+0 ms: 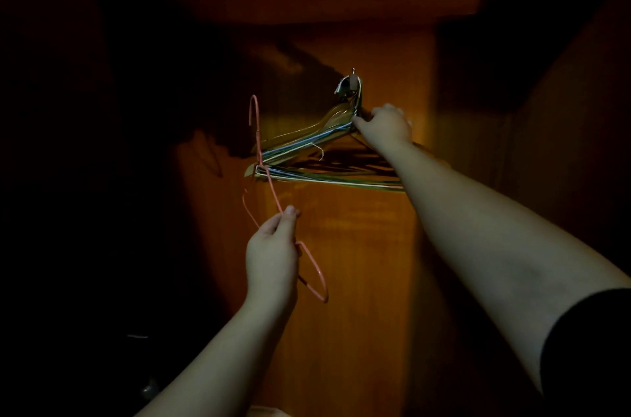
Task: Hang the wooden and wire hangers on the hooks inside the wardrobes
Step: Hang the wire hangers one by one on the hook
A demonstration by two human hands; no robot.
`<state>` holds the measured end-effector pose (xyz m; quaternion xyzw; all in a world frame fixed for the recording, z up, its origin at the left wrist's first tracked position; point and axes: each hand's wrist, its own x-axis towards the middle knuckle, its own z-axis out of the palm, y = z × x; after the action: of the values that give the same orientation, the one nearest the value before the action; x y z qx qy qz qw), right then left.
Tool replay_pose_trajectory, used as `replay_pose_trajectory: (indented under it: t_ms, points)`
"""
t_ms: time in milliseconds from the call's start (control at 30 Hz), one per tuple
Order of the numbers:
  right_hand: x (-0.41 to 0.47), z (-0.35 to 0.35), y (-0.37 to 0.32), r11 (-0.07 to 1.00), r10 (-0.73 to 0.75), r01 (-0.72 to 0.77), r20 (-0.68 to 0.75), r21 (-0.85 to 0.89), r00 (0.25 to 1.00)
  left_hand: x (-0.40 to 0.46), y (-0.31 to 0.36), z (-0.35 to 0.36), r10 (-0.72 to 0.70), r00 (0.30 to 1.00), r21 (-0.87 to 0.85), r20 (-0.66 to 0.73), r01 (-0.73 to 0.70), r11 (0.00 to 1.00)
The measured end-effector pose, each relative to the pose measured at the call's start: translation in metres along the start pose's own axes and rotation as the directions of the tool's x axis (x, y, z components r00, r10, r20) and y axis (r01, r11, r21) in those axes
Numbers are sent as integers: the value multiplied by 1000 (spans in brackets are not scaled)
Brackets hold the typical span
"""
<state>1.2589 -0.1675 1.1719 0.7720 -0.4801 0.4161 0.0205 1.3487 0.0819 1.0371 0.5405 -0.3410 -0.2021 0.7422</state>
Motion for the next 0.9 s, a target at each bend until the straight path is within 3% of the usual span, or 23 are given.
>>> replay_pose_trajectory:
  t_ms: [400,567,700,800,900]
  points:
    - [-2,2,-2,1000,-12,12,-31,-9,999,3,-18,-2,-3,1000,12,13,3,1000]
    - [-35,2,-12,972,-5,34,-125,232,992,-2,-35,-5,-13,1000,48,24,12,999]
    - [-99,15,-32,904,-144,37,220,427,965,-7,-52,-8,-31,999,90,38,28,996]
    - [-138,30,-45,888,-178,-75,490,453,853,-14,-62,-6,-54,997,140,54,46,989]
    - [-157,44,-54,804,-173,-273,647,528,743,-23,-69,0,-72,994,198,85,54,979]
